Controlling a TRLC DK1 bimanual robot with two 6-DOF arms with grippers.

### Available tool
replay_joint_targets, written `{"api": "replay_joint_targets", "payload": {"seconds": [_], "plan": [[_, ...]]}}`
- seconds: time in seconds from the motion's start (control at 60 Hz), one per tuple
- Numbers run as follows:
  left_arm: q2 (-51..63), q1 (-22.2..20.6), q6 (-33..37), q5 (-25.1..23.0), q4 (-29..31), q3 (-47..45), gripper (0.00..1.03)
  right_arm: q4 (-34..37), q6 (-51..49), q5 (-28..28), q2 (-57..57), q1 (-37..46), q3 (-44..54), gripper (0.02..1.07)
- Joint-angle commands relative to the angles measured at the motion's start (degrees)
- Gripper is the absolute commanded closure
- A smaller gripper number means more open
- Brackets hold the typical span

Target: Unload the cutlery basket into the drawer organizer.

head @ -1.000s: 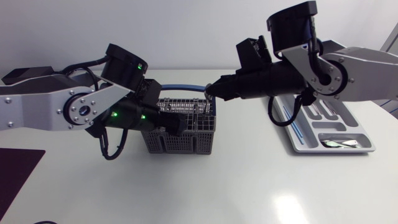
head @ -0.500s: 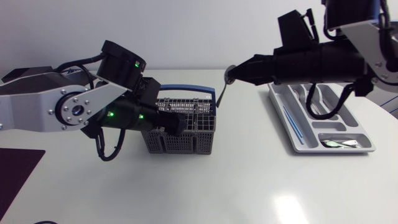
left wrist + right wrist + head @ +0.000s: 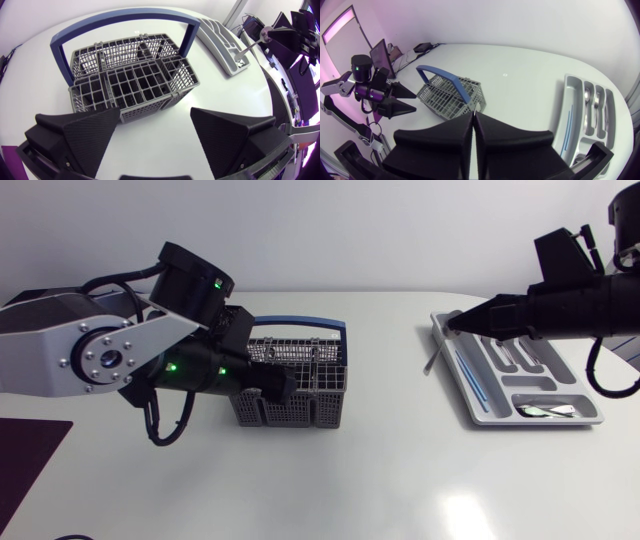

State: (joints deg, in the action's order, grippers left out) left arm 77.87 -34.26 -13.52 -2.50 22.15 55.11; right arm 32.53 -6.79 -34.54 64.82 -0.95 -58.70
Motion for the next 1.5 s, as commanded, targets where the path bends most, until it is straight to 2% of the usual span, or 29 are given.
{"api": "replay_joint_targets", "payload": {"seconds": [0.0, 0.167, 0.433, 0.767, 1.017, 1.1, 1.483], "plan": [[-1.3, -0.4, -0.8, 0.7, 1.1, 0.1, 0.05, 1.5, -4.3, -0.3, -0.4, 3.1, 1.3, 1.01], [-1.8, -0.4, -0.9, 2.6, 2.1, -0.1, 0.04, 5.0, -12.6, 0.8, 1.5, 10.9, 0.8, 1.01], [-2.9, -0.5, -1.5, 4.2, 3.1, -0.2, 0.04, 4.3, -22.3, 5.9, 6.2, 18.2, 1.0, 1.01], [-4.0, -0.4, -1.6, 5.3, 3.5, -1.3, 0.04, -3.4, -29.2, 18.2, 12.7, 22.7, 1.7, 1.01], [-4.6, -0.4, -1.6, 5.8, 4.3, -1.9, 0.04, -8.3, -31.8, 25.1, 17.8, 24.4, 3.1, 1.01], [-5.3, -0.5, -1.6, 6.3, 4.8, -2.1, 0.04, -12.1, -32.7, 28.3, 19.6, 25.2, 4.0, 1.01], [-8.5, -1.0, -2.2, 6.9, 7.9, -2.8, 0.04, -18.1, -35.1, 33.1, 27.3, 28.0, 4.5, 1.01]]}}
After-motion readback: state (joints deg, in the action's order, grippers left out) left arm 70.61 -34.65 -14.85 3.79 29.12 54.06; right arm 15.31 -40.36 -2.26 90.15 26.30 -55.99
